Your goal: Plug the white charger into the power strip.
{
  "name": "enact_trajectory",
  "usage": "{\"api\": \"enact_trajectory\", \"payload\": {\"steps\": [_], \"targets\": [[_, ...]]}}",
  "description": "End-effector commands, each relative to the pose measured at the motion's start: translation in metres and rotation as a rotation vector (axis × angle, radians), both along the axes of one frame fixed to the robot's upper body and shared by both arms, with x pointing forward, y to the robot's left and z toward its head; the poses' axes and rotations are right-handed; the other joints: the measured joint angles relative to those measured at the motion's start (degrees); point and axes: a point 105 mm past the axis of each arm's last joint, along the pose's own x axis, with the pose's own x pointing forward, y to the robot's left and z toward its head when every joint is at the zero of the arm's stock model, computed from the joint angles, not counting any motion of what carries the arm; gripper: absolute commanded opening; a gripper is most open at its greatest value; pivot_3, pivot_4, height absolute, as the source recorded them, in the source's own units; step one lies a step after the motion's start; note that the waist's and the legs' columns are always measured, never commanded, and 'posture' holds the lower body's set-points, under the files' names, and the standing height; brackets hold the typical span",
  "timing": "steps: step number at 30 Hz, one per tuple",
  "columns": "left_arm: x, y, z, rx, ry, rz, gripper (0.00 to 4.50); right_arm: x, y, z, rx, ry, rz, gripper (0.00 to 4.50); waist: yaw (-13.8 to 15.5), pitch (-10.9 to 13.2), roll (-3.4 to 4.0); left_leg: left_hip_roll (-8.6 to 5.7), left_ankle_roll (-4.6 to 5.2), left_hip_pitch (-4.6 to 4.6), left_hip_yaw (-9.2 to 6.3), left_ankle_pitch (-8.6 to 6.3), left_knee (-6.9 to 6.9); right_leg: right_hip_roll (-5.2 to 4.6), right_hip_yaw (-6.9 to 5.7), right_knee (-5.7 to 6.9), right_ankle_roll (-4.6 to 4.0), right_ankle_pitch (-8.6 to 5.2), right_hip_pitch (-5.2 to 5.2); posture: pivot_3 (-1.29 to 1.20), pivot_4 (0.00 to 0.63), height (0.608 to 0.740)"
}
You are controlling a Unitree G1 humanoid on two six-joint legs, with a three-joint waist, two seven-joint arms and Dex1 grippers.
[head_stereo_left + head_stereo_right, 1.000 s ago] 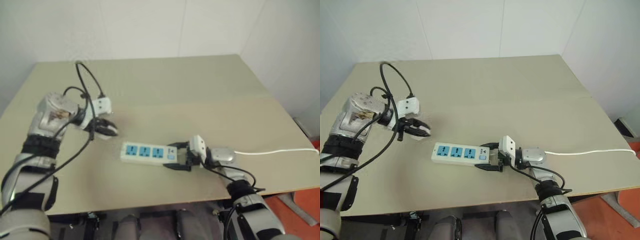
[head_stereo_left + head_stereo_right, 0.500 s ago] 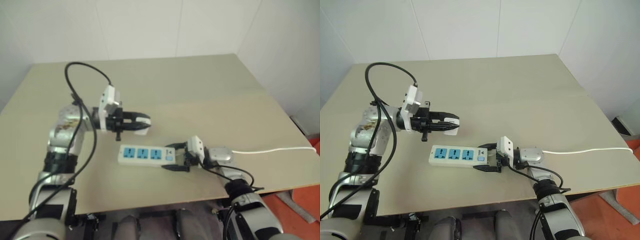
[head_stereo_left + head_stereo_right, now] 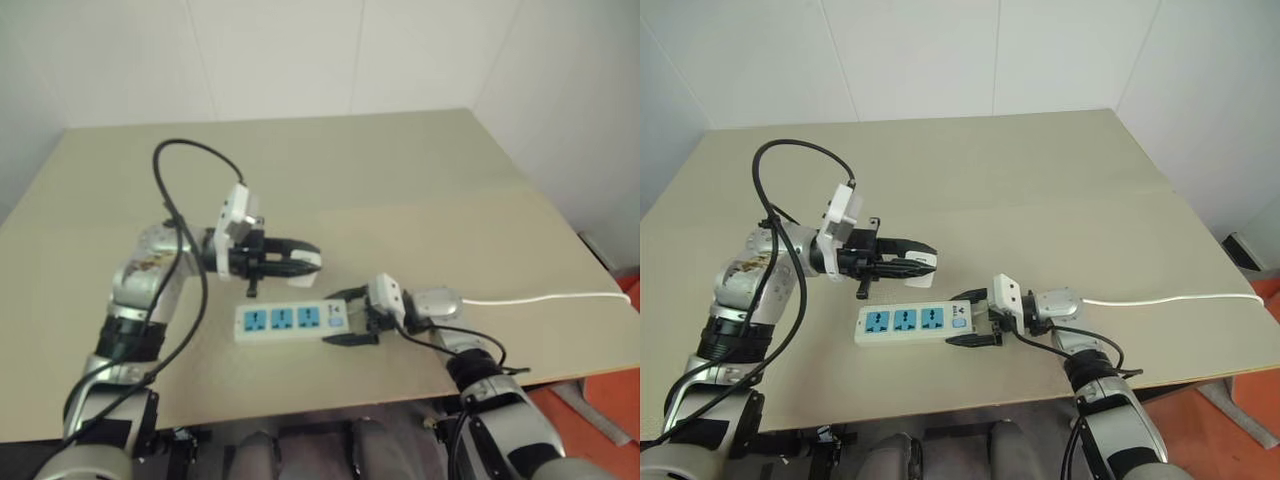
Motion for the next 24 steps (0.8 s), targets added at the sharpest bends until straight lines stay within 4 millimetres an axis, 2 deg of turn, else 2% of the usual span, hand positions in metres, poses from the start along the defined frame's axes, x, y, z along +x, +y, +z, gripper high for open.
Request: {"api": "enact_trajectory", "payload": {"steps": [1,3,11,16,24], "targets": [[-0.007,-0.002,0.007,-0.016,-0.02,-0.022,1.01,-0.016,0.004,-0.032,-0.118,0.122,0.065,3.41,0.0,0.0,0.0,0.0,0.0,0.2,0.0,0.0,-0.07,0.0,-0.01,-0.1,0.0,-0.01,0.23,0.0,0.15,0.74],[-0.01,-0.002,0.005,-0.013,-0.008,-0.027,1.01,-0.015,0.004,-0.032,-0.121,0.126,0.062,3.41,0.0,0.0,0.0,0.0,0.0,0.47,0.0,-0.02,-0.14,0.0,-0.01,-0.22,-0.01,-0.02,0.53,0.0,0.15,0.74],[-0.021,0.0,-0.01,0.001,0.084,-0.057,1.01,-0.013,0.003,-0.033,-0.129,0.128,0.056,3.41,-0.1,0.0,0.0,0.01,0.0,0.49,-0.01,-0.02,-0.14,0.02,0.0,-0.2,-0.01,-0.02,0.52,0.0,0.15,0.74],[-0.019,-0.003,-0.02,-0.106,0.1,-0.026,1.01,-0.012,0.004,-0.033,-0.117,0.131,0.041,3.41,-0.2,0.0,0.01,0.02,0.0,0.5,-0.01,-0.02,-0.14,0.03,0.0,-0.21,-0.01,-0.02,0.52,0.0,0.15,0.74],[-0.013,-0.004,-0.043,-0.122,0.066,0.035,1.01,-0.01,0.001,-0.033,-0.117,0.133,0.029,3.41,-0.1,0.0,0.02,0.01,0.0,0.51,0.0,-0.02,-0.15,0.02,0.01,-0.23,-0.02,-0.02,0.54,0.0,0.15,0.74]]}}
